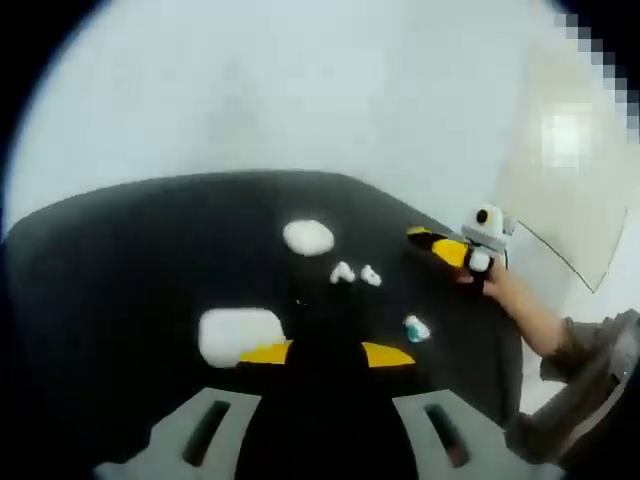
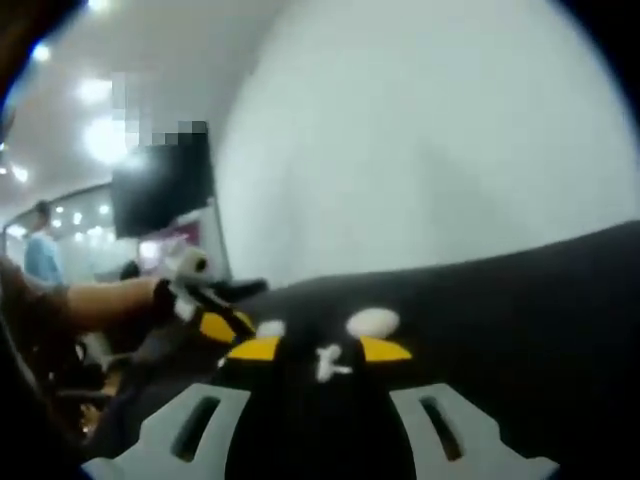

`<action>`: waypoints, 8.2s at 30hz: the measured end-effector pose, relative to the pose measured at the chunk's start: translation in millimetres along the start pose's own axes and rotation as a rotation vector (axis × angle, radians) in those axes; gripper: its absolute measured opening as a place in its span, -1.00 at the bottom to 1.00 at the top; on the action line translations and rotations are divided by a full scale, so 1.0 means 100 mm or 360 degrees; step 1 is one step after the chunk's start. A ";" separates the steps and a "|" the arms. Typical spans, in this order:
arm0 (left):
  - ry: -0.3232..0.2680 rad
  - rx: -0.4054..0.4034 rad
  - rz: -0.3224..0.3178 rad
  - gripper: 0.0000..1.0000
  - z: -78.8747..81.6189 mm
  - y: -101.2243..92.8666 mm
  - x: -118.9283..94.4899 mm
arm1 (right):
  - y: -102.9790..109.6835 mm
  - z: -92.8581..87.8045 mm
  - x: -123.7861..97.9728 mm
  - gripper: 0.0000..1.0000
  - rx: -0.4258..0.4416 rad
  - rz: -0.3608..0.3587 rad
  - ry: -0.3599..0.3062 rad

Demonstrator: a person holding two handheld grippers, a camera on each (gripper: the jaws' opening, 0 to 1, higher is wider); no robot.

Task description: Pick up three earphones and place each one into its charging case using tactile feedback, ensure that each earphone is properly inserted and securely positioned inside the case.

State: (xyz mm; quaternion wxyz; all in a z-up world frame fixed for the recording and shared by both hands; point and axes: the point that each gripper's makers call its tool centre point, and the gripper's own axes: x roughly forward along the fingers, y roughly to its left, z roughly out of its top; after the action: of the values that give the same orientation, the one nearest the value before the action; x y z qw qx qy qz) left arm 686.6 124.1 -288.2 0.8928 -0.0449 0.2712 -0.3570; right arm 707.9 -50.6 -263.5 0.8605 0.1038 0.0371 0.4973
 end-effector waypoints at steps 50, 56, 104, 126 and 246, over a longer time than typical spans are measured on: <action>-0.0261 0.0066 0.0644 -0.20 -0.02 0.77 0.15 | -0.01 -0.02 0.02 -0.39 -0.0018 -0.0008 0.0028; -0.0317 0.0036 0.0613 -0.20 0.06 0.71 0.07 | -0.02 -0.02 0.02 -0.39 -0.0019 -0.0008 0.0028; -0.0403 0.0496 -0.0421 -0.15 -0.38 -1.35 -0.19 | 0.28 -0.06 0.04 -0.52 -0.0098 0.0198 0.0080; -0.0506 0.0582 -0.0493 -0.22 -0.59 -1.44 -0.21 | 1.48 -0.76 -0.08 -0.27 -0.0394 0.1008 0.0838; -0.0121 0.0491 -0.0449 -0.53 -0.71 -1.32 0.10 | 1.17 -0.56 -0.36 -0.51 -0.0952 0.0453 0.0346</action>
State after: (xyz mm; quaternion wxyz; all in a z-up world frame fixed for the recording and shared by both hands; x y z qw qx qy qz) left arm 575.2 27.7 -316.7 0.8398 0.0415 0.1705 -0.5138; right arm 581.3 -17.5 -294.9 0.7660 -0.2025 -0.0338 0.6092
